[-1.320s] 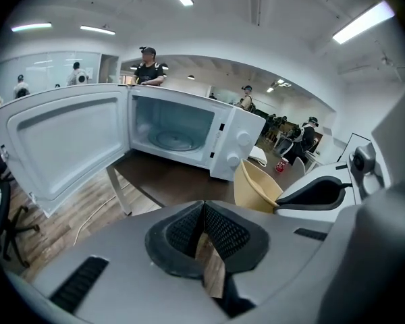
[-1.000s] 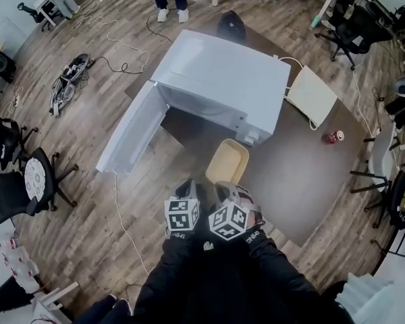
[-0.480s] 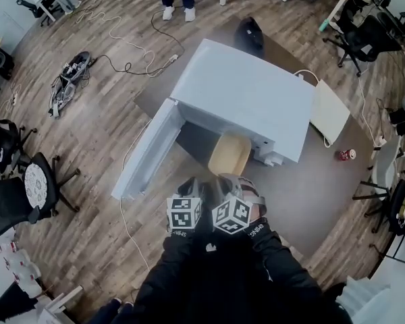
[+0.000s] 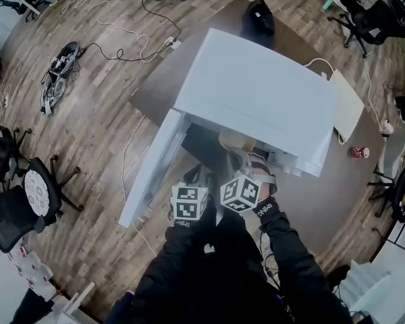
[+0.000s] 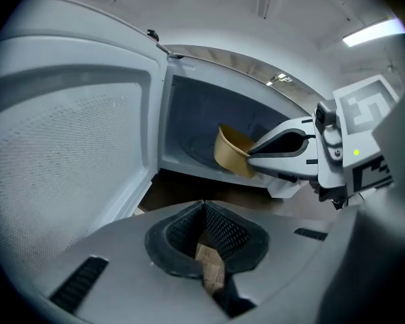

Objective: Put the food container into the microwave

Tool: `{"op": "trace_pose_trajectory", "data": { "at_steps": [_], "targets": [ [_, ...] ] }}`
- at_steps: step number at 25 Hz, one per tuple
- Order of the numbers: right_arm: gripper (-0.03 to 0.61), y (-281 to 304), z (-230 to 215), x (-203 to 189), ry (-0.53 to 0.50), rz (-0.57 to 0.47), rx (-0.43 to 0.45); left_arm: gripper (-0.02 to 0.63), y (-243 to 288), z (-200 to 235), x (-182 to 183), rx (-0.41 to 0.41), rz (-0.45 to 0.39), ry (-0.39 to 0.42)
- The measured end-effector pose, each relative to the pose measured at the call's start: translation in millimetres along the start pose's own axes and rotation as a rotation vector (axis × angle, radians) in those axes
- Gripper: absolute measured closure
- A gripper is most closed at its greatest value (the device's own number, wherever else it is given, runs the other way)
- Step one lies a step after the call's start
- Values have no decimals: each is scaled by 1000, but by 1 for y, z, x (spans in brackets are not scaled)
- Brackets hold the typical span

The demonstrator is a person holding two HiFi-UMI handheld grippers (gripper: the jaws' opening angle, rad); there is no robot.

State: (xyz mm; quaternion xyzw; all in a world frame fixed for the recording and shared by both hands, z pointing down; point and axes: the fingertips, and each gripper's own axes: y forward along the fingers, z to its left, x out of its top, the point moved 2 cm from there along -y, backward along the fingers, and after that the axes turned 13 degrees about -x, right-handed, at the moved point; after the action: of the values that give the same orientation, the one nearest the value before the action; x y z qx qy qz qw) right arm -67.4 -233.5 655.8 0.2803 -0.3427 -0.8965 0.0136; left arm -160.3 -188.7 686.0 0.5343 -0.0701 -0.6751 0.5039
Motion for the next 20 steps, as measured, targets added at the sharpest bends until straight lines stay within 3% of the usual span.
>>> {"op": "trace_pose_trajectory", "data": {
  "at_steps": [8,20],
  "targets": [
    [546,47,-24,-13,-14,36,-36,580,32,10,11,-32,29,1],
    [544,67,-24,-10,-17,51,-32,580,36,20,12,-44,36,5]
  ]
}}
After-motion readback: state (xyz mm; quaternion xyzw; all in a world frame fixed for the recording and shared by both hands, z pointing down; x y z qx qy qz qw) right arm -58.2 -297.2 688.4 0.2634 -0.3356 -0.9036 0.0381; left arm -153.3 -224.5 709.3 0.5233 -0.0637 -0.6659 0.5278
